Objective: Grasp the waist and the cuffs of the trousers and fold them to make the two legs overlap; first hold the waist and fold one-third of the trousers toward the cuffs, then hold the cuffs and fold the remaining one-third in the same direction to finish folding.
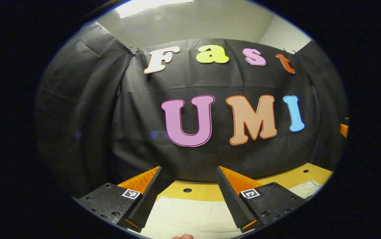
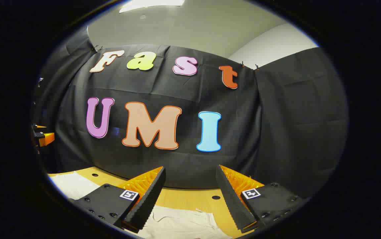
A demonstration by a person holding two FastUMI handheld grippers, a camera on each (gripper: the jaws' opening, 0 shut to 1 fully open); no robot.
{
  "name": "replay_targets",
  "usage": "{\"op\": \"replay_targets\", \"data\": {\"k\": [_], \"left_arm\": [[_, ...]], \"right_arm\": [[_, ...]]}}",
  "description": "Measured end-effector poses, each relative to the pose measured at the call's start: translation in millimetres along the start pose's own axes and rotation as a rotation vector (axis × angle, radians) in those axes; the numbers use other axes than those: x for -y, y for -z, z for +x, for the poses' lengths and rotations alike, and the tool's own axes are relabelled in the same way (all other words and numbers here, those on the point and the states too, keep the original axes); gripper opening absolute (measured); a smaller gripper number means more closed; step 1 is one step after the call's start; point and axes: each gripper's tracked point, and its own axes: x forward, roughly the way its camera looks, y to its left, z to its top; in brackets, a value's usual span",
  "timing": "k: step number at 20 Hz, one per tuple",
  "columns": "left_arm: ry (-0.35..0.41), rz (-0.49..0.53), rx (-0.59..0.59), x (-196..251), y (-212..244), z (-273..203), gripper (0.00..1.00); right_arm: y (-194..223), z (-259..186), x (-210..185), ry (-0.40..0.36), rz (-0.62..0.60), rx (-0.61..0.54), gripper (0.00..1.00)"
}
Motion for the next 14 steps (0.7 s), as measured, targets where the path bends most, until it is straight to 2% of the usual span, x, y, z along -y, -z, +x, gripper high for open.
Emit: {"op": "replay_targets", "data": {"k": [5,14], "left_arm": [[0.016,-0.016,0.007,11.9,-5.2,5.2,0.94],[-0.004,-0.019,0.022,5.3,-19.1,9.6,0.93]], "right_arm": [[-3.2,1.2,15.8,0.014,-0.013,0.0,0.97],[-19.5,9.6,-11.5,-0.06,-0.093,0.036,0.97]]}}
